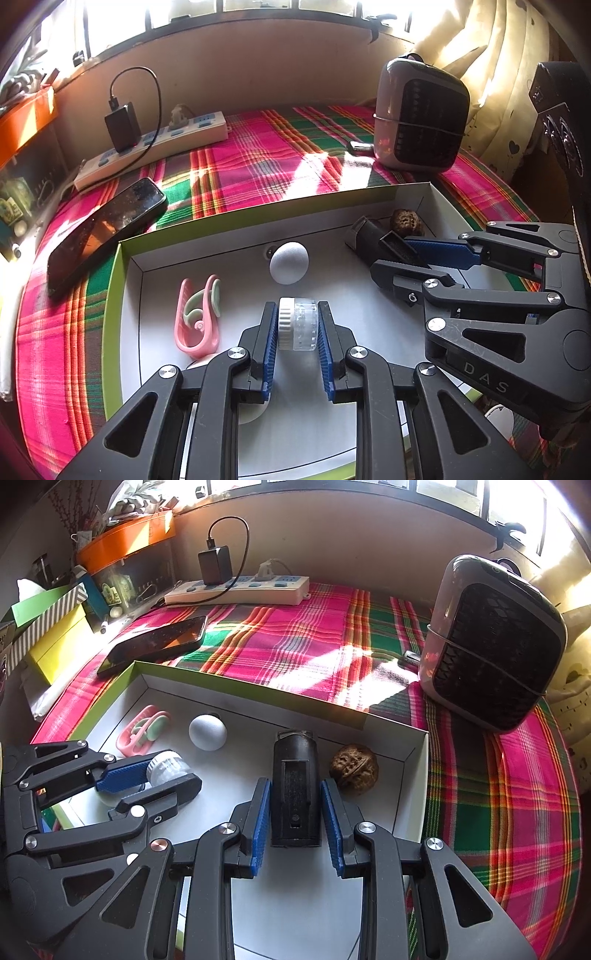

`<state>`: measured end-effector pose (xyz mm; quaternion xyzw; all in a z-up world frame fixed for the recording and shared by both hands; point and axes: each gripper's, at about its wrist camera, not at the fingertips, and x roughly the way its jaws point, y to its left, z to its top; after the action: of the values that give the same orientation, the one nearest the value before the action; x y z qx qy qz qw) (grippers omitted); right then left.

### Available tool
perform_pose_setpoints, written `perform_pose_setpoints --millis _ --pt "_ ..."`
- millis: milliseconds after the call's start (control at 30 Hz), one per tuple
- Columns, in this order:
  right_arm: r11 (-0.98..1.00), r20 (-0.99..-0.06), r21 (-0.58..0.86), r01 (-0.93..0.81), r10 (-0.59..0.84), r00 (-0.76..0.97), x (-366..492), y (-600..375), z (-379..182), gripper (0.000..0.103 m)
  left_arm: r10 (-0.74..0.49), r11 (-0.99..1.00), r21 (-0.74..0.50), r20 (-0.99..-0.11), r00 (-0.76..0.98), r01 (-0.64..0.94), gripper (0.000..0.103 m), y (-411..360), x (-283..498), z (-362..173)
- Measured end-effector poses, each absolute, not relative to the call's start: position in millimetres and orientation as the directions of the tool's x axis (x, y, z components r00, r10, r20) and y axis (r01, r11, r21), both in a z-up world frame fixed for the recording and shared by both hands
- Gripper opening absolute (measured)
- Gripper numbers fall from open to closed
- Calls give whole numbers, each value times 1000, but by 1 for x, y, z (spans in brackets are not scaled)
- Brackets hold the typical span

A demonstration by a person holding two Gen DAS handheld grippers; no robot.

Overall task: Organize objects
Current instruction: 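Carry the white jar and black device over the box with both grippers, then open both grippers to drop the white jar and black device into the box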

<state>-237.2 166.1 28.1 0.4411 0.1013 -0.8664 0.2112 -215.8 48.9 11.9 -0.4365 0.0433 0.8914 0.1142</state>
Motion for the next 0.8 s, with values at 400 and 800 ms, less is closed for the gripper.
perform_pose_setpoints --millis 400,800 --pt "-893 -806 17 449 -278 -523 -237 167 28 29 162 -971 -19 -788 -594 -240 26 50 -215 12" --pt "-898 -808 18 441 -273 -522 -234 170 26 29 155 -973 -18 -791 -592 -232 32 48 -212 12"
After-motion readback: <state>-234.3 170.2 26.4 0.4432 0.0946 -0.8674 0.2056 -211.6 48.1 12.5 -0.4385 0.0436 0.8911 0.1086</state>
